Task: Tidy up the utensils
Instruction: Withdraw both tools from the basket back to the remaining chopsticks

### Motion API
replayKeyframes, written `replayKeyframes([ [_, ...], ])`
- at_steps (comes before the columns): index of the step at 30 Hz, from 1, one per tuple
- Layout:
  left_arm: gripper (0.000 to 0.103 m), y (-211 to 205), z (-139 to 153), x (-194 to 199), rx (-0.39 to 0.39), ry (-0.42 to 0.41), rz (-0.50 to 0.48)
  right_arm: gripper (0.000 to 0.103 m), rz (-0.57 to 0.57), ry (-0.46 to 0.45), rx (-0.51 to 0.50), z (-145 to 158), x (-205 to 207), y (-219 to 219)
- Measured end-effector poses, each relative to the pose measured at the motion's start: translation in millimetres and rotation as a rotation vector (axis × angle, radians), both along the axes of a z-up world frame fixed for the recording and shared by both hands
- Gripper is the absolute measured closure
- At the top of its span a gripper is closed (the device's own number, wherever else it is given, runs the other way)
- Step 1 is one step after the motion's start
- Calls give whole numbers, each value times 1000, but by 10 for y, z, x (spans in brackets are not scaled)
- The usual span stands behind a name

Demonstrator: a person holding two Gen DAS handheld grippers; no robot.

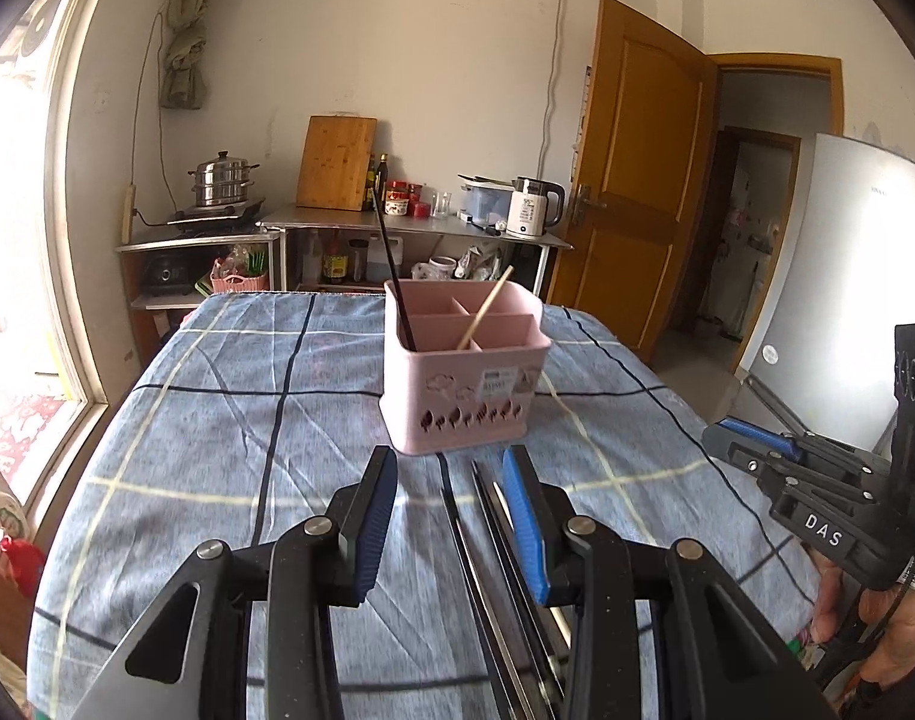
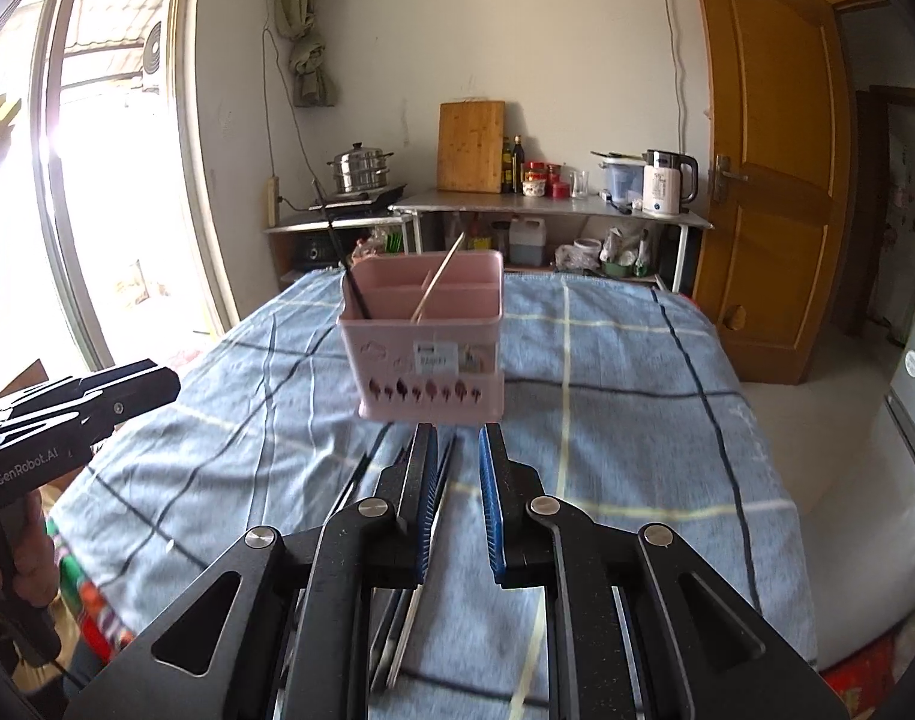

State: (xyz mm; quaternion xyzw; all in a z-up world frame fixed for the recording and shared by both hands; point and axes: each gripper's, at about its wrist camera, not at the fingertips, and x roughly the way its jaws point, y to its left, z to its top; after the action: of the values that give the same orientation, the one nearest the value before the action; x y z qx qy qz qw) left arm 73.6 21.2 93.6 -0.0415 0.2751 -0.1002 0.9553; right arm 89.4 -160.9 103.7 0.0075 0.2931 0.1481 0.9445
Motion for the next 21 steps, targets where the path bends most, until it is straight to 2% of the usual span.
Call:
replayKeyframes([
  [10, 67, -85, -219, -192, 15, 28, -15, 88, -5, 44, -4, -232, -184, -19],
  [21, 67, -136, -613, 78, 33, 156, -19, 88, -9, 136, 14, -497, -41, -38],
])
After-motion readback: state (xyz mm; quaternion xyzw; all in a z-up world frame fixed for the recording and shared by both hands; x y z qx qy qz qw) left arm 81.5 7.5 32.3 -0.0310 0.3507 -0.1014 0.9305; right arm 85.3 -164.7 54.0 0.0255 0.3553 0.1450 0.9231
